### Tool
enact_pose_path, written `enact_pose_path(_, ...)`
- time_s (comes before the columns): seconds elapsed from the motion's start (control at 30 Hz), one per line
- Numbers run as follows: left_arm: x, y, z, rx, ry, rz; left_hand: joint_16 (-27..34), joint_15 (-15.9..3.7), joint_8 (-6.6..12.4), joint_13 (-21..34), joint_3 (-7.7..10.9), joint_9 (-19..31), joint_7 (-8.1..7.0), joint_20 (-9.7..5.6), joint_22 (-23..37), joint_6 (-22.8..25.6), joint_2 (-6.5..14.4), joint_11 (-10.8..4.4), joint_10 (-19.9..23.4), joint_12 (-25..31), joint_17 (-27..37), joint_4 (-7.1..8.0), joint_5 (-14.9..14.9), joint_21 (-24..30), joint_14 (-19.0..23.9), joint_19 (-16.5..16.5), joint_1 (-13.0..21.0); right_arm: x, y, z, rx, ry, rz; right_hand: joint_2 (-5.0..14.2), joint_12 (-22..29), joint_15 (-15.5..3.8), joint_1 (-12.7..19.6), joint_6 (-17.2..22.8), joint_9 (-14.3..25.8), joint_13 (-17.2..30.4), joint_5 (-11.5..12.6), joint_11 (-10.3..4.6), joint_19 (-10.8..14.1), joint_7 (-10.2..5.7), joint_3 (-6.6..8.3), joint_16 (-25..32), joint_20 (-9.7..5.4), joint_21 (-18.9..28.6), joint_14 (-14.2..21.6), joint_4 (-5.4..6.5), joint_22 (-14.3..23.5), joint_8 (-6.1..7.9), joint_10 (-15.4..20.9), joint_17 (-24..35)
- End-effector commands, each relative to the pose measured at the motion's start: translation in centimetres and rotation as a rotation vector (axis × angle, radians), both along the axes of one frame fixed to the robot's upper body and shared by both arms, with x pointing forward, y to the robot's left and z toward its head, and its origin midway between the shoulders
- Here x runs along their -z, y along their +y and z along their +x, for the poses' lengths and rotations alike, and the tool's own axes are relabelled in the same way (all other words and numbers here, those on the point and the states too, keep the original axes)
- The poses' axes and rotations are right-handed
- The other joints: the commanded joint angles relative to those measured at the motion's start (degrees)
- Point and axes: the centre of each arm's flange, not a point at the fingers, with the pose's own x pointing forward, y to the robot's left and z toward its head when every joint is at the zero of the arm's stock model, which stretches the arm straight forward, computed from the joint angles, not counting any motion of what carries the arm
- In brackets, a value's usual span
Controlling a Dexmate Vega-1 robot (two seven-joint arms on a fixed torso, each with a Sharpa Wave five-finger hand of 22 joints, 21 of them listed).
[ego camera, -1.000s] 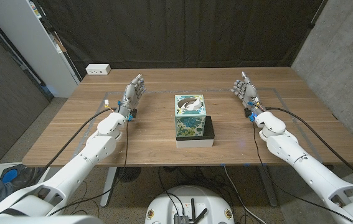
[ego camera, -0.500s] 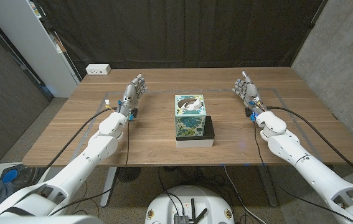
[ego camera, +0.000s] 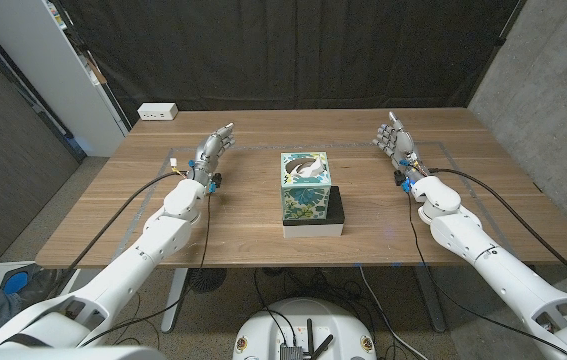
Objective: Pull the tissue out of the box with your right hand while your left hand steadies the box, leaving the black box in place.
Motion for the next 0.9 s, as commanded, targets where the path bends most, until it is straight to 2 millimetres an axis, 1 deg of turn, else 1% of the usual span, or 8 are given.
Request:
enact_pose_path(0.03,-0.7,0.4,-0.4,-0.216,-0.08,0.183,0.17,-0.49,0.57,0.4,0.24,0.34,-0.17,-0.27,0.07,1.48,-0.52,-0.71,1.58,0.66,0.14,0.36,0.36,0.26,1.57,1.6,1.52,-0.2,0.2,-0.3,0.022,0.006,-0.003,0.24,0.28,0.38,0.25,0.4,0.17,-0.05,0.3,-0.08,0.23,1.1,0.11,0.31,0.11,0.46,0.18,-0.23,0.1,0.26,0.53,-0.01)
enact_pose_path(0.17,-0.8,0.3,-0.5,-0.293,-0.115,0.234,-0.43,-0.36,0.04,0.6,-0.11,0.37,-0.35,-0.56,0.06,0.73,-1.1,-0.45,0.4,0.13,0.17,0.65,0.24,-0.24,0.61,0.85,1.83,-0.2,0.4,-0.3,0.023,0.007,-0.003,0.26,0.32,0.36,0.27,0.46,0.17,-0.14,0.29,-0.03,0.21,1.11,0.11,0.33,0.13,0.44,0.22,-0.28,0.1,0.27,0.66,-0.06)
enact_pose_path(0.33,-1.1,0.1,0.0,-0.286,-0.113,0.311,-1.11,-0.25,-0.85,0.78,-0.69,0.37,-0.33,-0.74,0.03,-0.79,-1.87,-0.37,-1.3,-0.59,0.23,0.91,0.03,-0.88,-0.76,-0.19,1.7,0.0,0.8,-0.3,0.016,0.006,0.005,0.29,0.32,0.39,0.3,0.52,0.16,-0.29,0.28,-0.01,0.24,1.03,0.12,0.31,0.14,0.44,0.19,-0.35,0.1,0.27,0.7,-0.13)
enact_pose_path(0.4,-1.0,0.0,0.1,-0.302,-0.111,0.343,-1.78,0.02,-1.77,0.97,-1.39,0.37,-0.11,-1.0,0.02,-2.72,-2.61,0.11,-2.78,-1.21,0.3,1.12,-0.16,-1.73,-2.52,-1.74,1.42,0.1,1.0,-0.4,0.014,0.006,0.01,0.3,0.31,0.35,0.32,0.5,0.16,-0.35,0.27,-0.01,0.19,1.01,0.13,0.32,0.17,0.41,0.2,-0.39,0.1,0.25,0.7,-0.17)
enact_pose_path(0.57,-1.0,-0.1,0.1,-0.29,-0.122,0.39,-2.47,0.59,-2.81,1.21,-2.54,0.34,0.08,-0.51,-0.03,-5.79,-3.47,0.68,-5.85,-2.35,0.35,1.34,-0.37,-2.76,-5.36,-3.74,0.7,0.6,1.2,-0.6,0.022,0.016,0.01,0.33,0.32,0.33,0.35,0.47,0.15,-0.48,0.26,0.04,0.15,1.02,0.14,0.31,0.17,0.39,0.16,-0.46,0.1,0.22,0.75,-0.24)
enact_pose_path(0.67,-0.9,-0.2,0.1,-0.314,-0.127,0.429,-2.51,0.79,-2.9,1.25,-2.88,0.32,0.27,-0.48,-0.06,-6.31,-3.73,1.09,-6.34,-2.51,0.35,1.4,-0.46,-2.96,-5.87,-4.13,0.38,0.7,1.1,-0.9,0.03,0.024,0.006,0.34,0.31,0.38,0.37,0.51,0.15,-0.57,0.25,-0.04,0.13,1.01,0.14,0.31,0.22,0.38,0.16,-0.51,0.1,0.22,0.75,-0.29)
enact_pose_path(0.77,-0.9,-0.4,0.1,-0.297,-0.132,0.479,-2.62,0.9,-3.04,1.27,-3.51,0.29,0.5,-0.31,-0.11,-7.21,-4.25,1.31,-7.21,-2.78,0.34,1.42,-0.64,-3.2,-6.71,-4.64,-0.14,0.7,1.0,-1.1,0.029,0.028,0.0,0.35,0.29,0.36,0.39,0.6,0.15,-0.65,0.24,-0.11,0.17,1.03,0.15,0.32,0.19,0.39,0.17,-0.54,0.1,0.25,0.74,-0.33)
enact_pose_path(0.9,-0.2,-0.8,-0.3,-0.297,-0.146,0.491,-2.7,1.33,-3.0,1.29,-4.1,0.26,0.54,-0.1,-0.17,-7.67,-4.68,1.49,-7.49,-2.81,0.33,1.35,-0.83,-3.46,-7.54,-5.23,-0.54,0.6,1.0,-1.1,0.035,0.021,0.015,0.37,0.3,0.43,0.42,0.6,0.15,-0.81,0.23,-0.06,0.14,1.04,0.16,0.34,0.24,0.37,0.21,-0.63,0.1,0.23,0.8,-0.42)
